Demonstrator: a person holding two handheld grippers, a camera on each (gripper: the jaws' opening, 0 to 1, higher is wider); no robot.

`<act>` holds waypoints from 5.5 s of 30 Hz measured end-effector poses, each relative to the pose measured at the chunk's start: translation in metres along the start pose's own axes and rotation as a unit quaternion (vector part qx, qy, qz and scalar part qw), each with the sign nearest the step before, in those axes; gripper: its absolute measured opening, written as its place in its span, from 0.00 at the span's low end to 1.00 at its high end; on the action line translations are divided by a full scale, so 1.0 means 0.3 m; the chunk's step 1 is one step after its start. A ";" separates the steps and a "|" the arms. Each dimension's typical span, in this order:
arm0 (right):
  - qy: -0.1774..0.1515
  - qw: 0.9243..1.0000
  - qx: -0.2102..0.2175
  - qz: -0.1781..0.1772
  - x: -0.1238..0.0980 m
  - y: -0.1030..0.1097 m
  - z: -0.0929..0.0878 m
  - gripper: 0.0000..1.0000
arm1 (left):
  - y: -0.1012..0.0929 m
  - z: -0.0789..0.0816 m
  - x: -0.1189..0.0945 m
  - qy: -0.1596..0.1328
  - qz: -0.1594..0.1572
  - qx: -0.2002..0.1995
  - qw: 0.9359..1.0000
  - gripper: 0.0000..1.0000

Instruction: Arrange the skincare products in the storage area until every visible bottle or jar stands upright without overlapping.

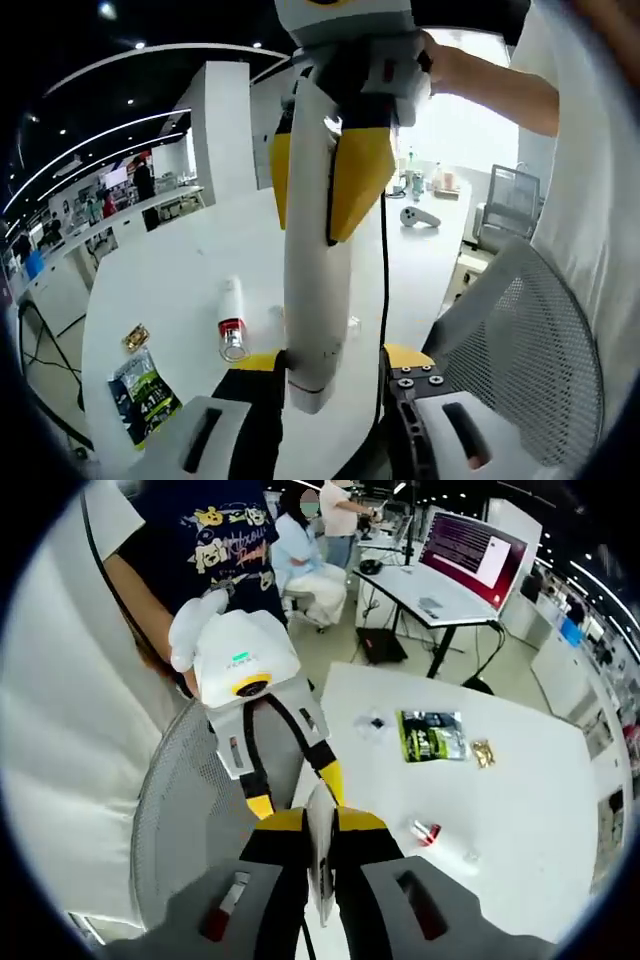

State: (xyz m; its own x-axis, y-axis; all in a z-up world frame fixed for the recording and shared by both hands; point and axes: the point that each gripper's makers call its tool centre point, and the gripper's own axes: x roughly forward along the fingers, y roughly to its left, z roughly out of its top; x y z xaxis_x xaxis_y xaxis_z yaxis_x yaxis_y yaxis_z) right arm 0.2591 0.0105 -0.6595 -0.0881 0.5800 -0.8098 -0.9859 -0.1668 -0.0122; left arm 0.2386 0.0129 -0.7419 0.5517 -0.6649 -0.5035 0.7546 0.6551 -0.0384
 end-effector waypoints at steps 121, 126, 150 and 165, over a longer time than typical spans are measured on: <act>0.302 0.923 -0.227 0.076 0.312 -0.516 -0.332 0.52 | 0.167 -0.191 -0.042 0.118 0.147 0.015 0.982 0.43; 0.334 0.901 -0.255 0.105 0.405 -0.486 -0.407 0.54 | 0.165 -0.203 -0.041 0.126 0.145 0.016 0.981 0.43; 0.385 0.859 -0.326 0.088 0.513 -0.570 -0.531 0.33 | 0.149 -0.229 -0.036 0.146 0.132 0.017 0.980 0.41; 0.398 0.867 -0.291 0.070 0.514 -0.592 -0.524 0.26 | 0.153 -0.225 -0.040 0.142 0.136 0.016 0.980 0.41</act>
State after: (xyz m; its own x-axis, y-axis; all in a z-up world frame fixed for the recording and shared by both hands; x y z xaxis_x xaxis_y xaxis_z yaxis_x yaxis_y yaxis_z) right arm 0.4430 0.0041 -0.8744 0.1536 -0.1735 -0.9728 -0.7138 -0.7003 0.0122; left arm 0.2426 0.0751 -0.7958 0.6158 -0.3379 -0.7118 0.6074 0.7790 0.1557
